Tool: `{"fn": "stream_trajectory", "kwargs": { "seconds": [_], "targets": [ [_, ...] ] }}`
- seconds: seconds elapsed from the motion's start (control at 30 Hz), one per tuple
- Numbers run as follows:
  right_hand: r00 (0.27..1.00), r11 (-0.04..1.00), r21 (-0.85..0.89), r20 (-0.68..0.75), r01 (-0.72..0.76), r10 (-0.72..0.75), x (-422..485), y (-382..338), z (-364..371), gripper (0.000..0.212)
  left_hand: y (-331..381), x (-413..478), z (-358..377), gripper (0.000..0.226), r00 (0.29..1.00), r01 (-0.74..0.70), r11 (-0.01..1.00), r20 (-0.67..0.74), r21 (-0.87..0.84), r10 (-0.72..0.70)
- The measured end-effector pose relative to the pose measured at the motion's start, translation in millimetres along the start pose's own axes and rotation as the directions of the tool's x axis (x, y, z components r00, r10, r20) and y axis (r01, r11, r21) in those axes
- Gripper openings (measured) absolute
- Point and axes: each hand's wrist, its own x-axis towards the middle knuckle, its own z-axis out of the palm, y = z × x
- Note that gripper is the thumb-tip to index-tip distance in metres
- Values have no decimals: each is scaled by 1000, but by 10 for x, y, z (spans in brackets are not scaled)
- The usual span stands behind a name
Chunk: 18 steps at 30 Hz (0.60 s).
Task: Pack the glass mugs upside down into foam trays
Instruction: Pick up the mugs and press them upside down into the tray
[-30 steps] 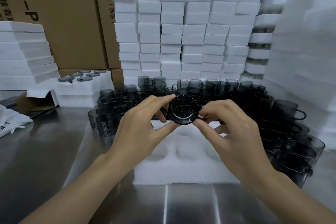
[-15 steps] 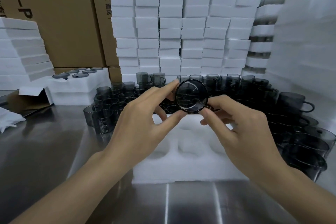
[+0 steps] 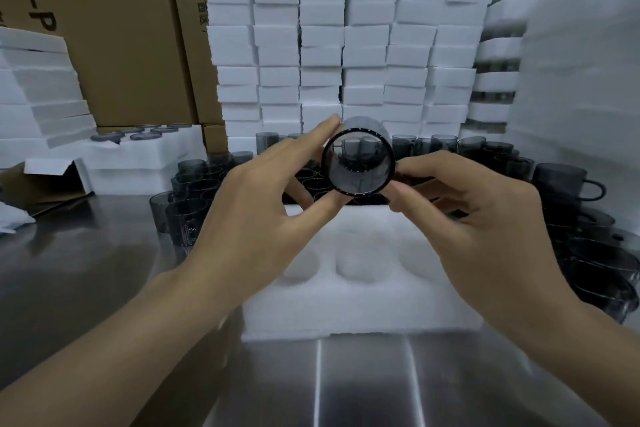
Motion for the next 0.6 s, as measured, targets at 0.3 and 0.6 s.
{"fn": "stream_trajectory", "kwargs": {
  "seconds": [0.3, 0.6],
  "targets": [
    [998, 986, 163, -36, -45, 51, 44, -84, -44, 14, 167, -16, 22, 75, 1000, 25, 994, -1, -102, -26],
    [988, 937, 327, -44, -125, 147, 55, -164, -61, 12, 184, -28, 44, 88, 1000, -31, 997, -1, -66, 31]
  ]
}}
